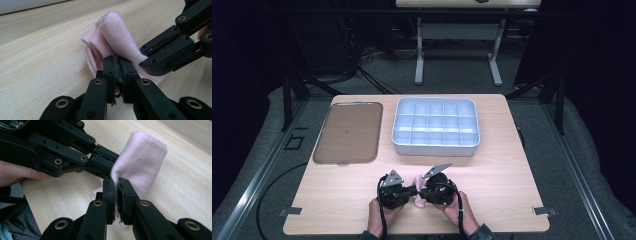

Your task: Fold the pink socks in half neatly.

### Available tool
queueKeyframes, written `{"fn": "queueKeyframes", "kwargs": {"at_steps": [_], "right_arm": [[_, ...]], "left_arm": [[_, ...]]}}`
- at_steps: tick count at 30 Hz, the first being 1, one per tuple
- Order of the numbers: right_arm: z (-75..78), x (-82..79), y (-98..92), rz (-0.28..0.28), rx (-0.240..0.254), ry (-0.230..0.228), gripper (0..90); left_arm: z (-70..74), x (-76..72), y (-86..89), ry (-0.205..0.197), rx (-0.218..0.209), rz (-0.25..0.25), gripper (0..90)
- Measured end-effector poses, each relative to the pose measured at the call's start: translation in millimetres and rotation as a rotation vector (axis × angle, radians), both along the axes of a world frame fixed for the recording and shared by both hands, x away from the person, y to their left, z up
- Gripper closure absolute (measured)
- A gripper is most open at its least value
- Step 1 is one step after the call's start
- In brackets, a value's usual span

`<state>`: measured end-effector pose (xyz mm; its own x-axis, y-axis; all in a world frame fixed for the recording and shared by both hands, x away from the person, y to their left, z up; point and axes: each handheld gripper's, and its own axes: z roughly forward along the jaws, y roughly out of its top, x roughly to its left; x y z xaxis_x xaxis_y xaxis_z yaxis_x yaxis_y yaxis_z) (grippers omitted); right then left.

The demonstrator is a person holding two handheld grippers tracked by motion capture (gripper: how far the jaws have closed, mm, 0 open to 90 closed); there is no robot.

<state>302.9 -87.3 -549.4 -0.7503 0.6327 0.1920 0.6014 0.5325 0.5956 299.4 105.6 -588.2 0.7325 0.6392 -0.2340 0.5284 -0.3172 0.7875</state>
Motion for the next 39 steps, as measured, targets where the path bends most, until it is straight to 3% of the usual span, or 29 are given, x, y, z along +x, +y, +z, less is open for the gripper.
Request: {"fn": "queueKeyframes", "kwargs": {"at_steps": [12,16,21,26,31,34,39], "right_arm": [[-5.1,2.0,5.9,0.001,-0.018,0.003,84.5],[-5.7,1.8,8.2,-0.004,-0.03,-0.005,84.6],[-6.3,2.1,8.9,-0.004,-0.031,-0.006,84.6],[-6.3,1.0,10.1,-0.004,-0.042,-0.017,84.7],[-6.4,-0.4,10.1,-0.012,-0.045,-0.021,84.8],[-7.5,0.0,9.4,-0.012,-0.032,-0.021,84.8],[-7.0,-0.3,9.8,-0.012,-0.034,-0.019,84.6]], "left_arm": [[4.0,-2.7,15.1,-0.002,-0.021,0.02,82.1],[15.1,-3.9,20.8,-0.033,-0.032,0.041,82.1],[34.5,-2.1,13.4,-0.078,-0.065,0.007,82.1],[38.8,12.4,-7.1,-0.096,-0.002,-0.043,82.2],[27.3,23.2,-13.9,-0.087,0.093,-0.032,85.8],[19.2,24.3,-10.4,-0.078,0.103,-0.023,89.4],[12.2,25.9,-6.6,-0.07,0.082,-0.021,90.0]]}}
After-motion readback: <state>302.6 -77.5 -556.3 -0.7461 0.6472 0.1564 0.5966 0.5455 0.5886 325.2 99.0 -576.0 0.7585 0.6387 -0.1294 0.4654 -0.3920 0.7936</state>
